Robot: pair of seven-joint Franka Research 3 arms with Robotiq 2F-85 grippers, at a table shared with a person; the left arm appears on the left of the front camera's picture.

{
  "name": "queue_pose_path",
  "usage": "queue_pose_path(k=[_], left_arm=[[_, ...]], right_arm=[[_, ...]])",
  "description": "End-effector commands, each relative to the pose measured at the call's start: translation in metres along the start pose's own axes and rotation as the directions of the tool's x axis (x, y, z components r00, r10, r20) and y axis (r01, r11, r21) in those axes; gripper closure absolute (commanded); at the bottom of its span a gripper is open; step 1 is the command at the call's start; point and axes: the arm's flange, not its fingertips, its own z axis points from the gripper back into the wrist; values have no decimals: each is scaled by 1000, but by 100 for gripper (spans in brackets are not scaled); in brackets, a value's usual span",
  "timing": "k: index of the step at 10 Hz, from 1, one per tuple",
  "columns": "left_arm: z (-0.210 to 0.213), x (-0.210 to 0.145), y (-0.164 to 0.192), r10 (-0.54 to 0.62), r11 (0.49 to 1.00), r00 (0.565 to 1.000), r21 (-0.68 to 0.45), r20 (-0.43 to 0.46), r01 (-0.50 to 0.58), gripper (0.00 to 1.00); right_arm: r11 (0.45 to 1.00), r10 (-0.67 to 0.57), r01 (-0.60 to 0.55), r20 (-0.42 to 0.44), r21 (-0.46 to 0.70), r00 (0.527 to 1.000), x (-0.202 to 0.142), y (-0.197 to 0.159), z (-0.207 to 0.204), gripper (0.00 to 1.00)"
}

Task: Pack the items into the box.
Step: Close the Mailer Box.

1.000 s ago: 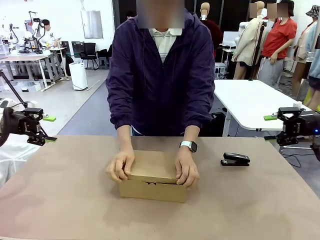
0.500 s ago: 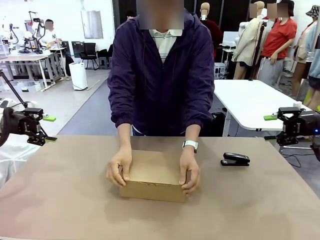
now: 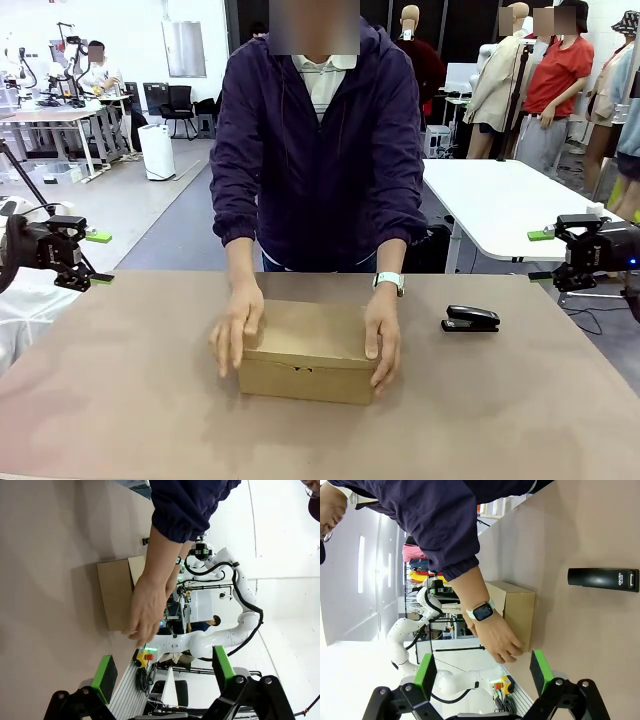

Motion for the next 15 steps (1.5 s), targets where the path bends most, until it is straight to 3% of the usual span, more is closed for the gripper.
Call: queue_pose_path(k=[1,15], left_arm=[[0,-1,-4,-4,1000,1000,8,-5,4,0],[0,-1,-4,-4,1000,1000,8,-5,4,0]], right_arm=[[1000,2,-2,14,1,1000,-5,4,-3,0],[1000,2,-2,14,1,1000,-5,4,-3,0]])
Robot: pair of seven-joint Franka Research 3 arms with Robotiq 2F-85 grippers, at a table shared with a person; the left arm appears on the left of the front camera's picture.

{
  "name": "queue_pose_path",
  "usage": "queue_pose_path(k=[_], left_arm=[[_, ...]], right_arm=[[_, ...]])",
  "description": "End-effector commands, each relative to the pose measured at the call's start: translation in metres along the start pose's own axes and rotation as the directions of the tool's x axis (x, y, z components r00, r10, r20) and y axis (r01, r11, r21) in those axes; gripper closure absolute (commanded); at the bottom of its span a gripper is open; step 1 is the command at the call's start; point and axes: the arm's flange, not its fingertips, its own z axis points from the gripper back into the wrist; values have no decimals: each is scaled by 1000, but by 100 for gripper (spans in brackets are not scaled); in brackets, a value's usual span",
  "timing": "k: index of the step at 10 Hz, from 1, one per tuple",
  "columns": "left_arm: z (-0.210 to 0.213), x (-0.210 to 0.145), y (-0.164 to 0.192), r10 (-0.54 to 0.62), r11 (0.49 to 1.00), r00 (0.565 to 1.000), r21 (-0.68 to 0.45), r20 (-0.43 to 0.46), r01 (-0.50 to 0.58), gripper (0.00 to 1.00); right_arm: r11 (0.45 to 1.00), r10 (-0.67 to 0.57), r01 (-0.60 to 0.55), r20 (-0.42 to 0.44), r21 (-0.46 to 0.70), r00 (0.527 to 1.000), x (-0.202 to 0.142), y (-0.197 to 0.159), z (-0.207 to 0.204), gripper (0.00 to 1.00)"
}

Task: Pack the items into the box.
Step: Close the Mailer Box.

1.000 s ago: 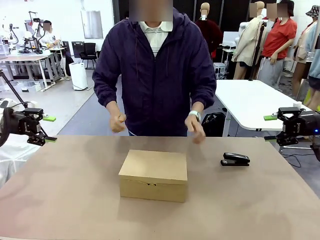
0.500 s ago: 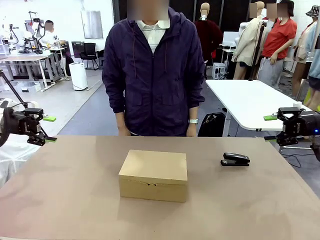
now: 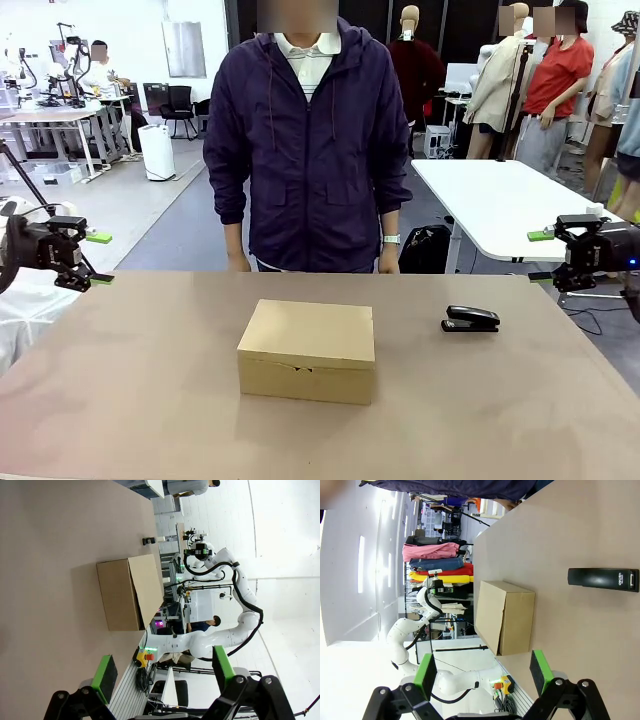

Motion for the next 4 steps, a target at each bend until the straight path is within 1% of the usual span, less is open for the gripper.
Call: queue_pose_path(k=[1,4], left_arm=[[0,-1,-4,-4,1000,1000,8,-5,4,0],[0,-1,-4,-4,1000,1000,8,-5,4,0]], right_arm=[[1000,2,-2,14,1,1000,-5,4,-3,0],[1000,2,-2,14,1,1000,-5,4,-3,0]])
